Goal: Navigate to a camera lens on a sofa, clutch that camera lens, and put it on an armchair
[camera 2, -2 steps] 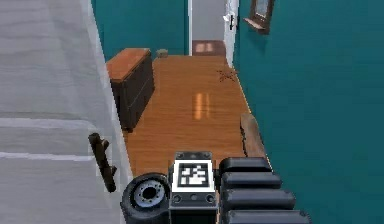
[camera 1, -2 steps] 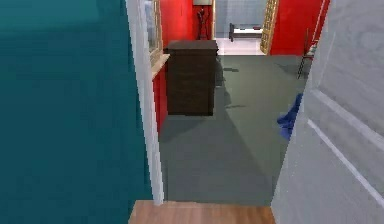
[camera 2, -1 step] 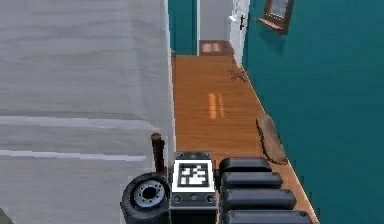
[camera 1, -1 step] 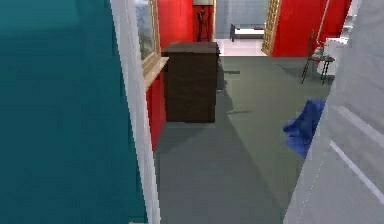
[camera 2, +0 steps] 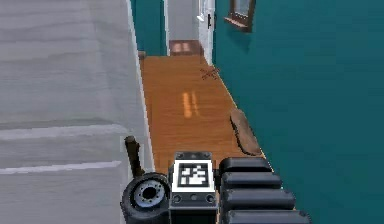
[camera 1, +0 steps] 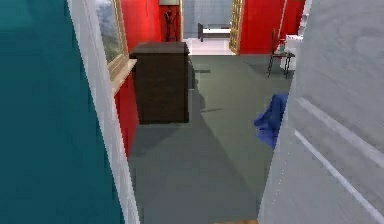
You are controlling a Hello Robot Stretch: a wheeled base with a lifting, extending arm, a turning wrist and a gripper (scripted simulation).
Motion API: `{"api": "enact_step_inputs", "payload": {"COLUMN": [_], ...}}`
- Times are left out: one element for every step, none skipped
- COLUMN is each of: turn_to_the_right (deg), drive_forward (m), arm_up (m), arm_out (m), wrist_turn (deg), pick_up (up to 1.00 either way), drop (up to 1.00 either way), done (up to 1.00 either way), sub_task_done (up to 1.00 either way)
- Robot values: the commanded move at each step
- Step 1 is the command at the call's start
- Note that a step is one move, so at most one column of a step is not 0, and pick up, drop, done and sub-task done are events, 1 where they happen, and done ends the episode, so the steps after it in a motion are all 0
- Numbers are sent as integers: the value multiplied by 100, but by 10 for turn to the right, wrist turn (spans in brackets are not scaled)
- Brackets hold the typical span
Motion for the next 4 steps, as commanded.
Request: {"api": "enact_step_inputs", "payload": {"turn_to_the_right": [0, 420, 0, -270], "drive_forward": [100, 0, 5, 0], "arm_up": [0, 0, 0, 0], "arm_out": [0, 0, 0, 0], "wrist_turn": [0, 0, 0, 0], "pick_up": [0, 0, 0, 0], "drop": [0, 0, 0, 0], "done": [0, 0, 0, 0], "sub_task_done": [0, 0, 0, 0]}}
